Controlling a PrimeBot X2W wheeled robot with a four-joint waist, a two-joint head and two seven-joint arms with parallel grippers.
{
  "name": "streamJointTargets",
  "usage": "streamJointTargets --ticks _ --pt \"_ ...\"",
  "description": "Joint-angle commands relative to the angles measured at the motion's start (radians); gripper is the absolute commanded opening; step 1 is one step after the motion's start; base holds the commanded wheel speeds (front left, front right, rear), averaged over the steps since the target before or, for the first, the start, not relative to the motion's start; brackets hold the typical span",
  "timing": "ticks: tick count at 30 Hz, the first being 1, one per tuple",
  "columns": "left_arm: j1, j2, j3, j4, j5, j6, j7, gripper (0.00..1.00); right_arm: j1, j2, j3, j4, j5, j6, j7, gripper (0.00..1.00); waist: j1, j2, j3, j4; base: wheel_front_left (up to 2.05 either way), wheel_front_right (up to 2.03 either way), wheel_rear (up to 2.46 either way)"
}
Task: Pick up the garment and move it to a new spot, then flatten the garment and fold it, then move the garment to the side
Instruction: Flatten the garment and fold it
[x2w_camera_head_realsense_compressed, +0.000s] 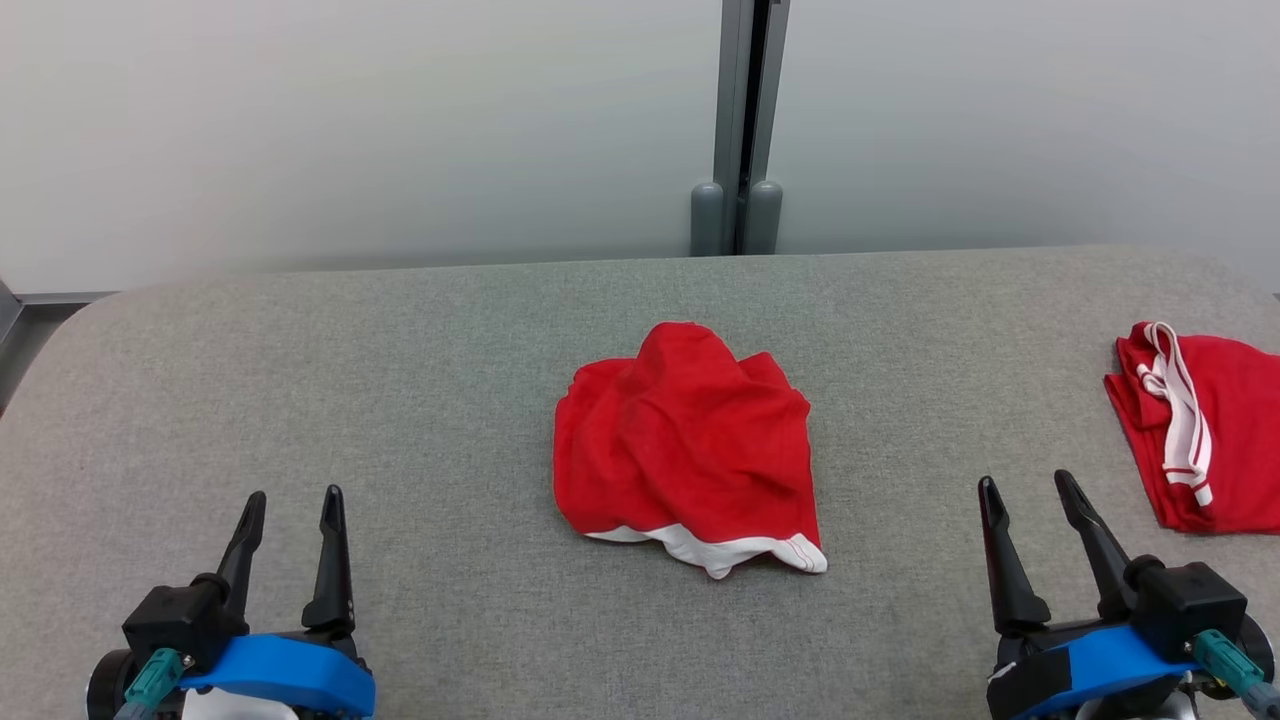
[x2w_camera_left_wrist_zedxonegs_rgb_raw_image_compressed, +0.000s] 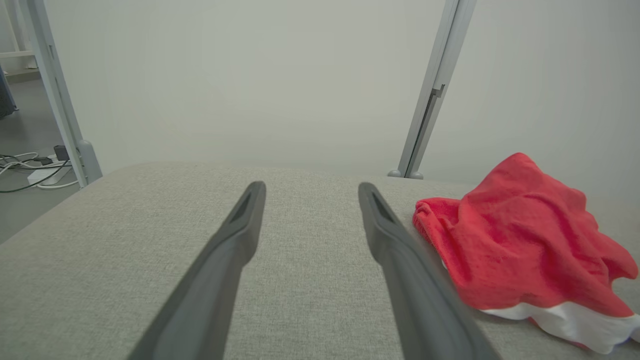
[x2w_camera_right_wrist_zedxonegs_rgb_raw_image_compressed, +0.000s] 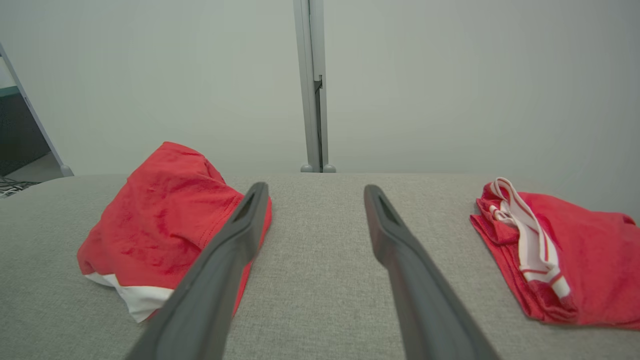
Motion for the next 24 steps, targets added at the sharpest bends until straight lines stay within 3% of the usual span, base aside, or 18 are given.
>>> streamJointTargets --ticks 1,14,19,24 --pt "-0.013 0.0 0.0 0.002 -0.005 -0.002 -0.004 1.0 0.004 -0.001 0.001 -0.003 0.009 0.0 0.001 1.0 0.0001 0.0 0.003 0.001 0.0 0.0 0.0" --pt "-0.031 -0.001 0.0 -0.002 0.002 -0.008 -0.004 1.0 -0.038 -0.001 0.049 -0.004 0.039 0.0 0.026 1.0 0.0001 0.0 0.03 0.01 0.0 0.0 0.0" --pt "-0.047 -0.003 -0.004 -0.01 0.006 -0.009 -0.004 1.0 -0.117 -0.001 0.142 0.044 0.116 0.0 0.154 1.0 0.0001 0.0 0.057 0.018 0.0 0.0 0.0" --pt "-0.076 -0.006 -0.014 -0.016 0.014 -0.014 -0.004 1.0 -0.231 -0.002 0.206 0.168 0.221 0.0 0.261 1.0 0.0001 0.0 0.094 0.036 0.0 0.0 0.0"
